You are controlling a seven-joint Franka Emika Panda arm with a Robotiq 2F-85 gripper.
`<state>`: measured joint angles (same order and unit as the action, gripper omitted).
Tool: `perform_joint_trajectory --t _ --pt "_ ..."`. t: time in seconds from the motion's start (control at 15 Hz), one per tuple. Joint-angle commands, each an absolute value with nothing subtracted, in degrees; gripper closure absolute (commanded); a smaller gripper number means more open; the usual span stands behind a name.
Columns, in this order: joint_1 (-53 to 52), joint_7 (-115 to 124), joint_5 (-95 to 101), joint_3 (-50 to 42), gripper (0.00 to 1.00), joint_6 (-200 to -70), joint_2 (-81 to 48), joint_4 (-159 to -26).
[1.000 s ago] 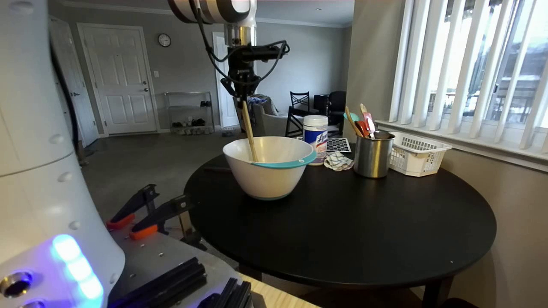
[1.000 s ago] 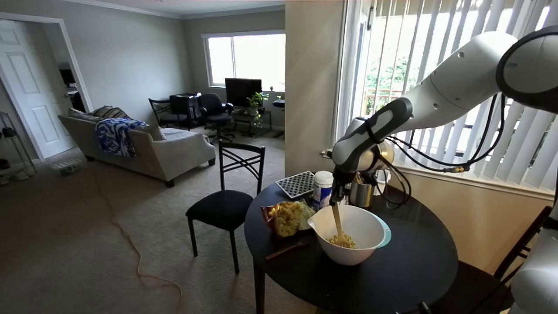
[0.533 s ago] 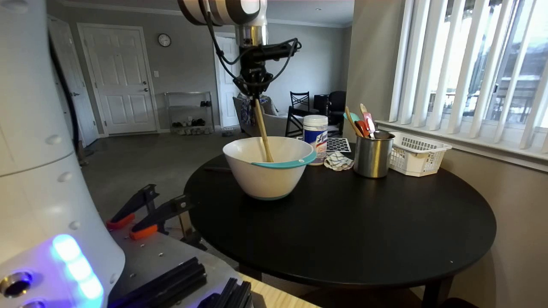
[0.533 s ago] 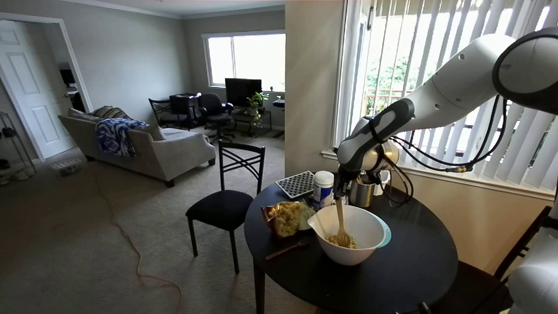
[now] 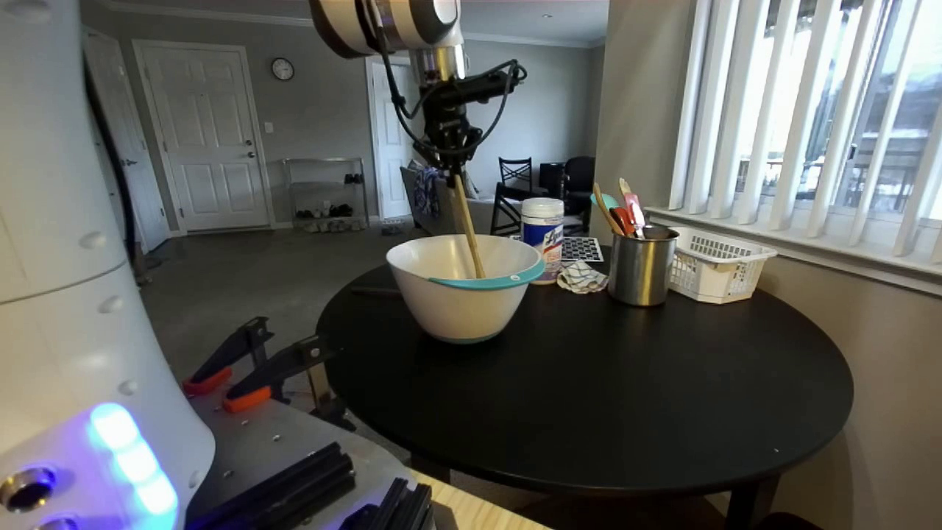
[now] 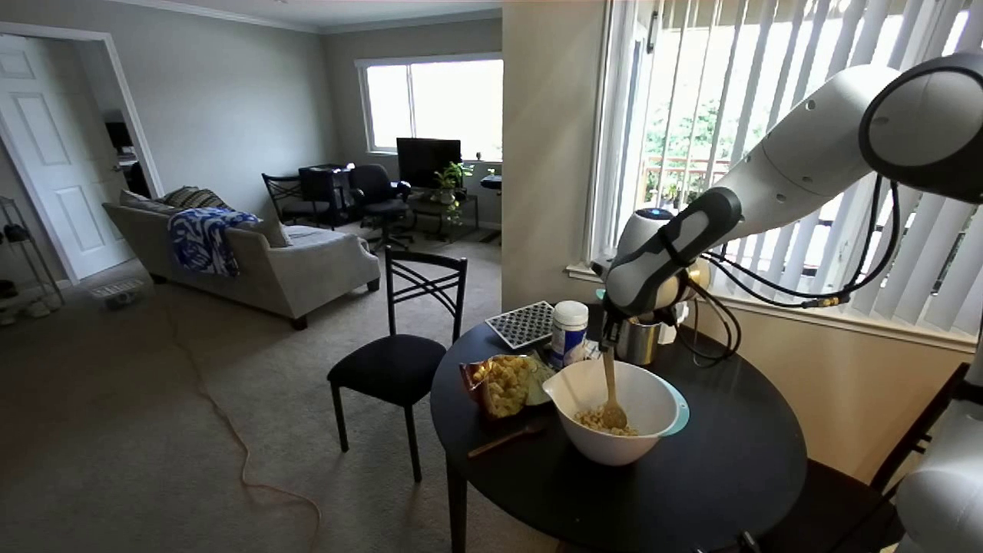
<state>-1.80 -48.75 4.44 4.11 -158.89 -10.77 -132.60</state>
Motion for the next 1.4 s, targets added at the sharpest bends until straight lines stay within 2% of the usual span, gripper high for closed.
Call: perform_joint_trajectory --t 0.0,0.6,1.33 --pt "-3.05 -39.25 14.98 1.22 0.94 -159.25 -10.49 -133.58" --pt "-0.44 -45.41 6.69 8.13 0.94 -156.03 -9.79 -134.77" --pt "-0.80 -59.55 -4.60 9.62 0.94 -138.68 -7.52 -130.12"
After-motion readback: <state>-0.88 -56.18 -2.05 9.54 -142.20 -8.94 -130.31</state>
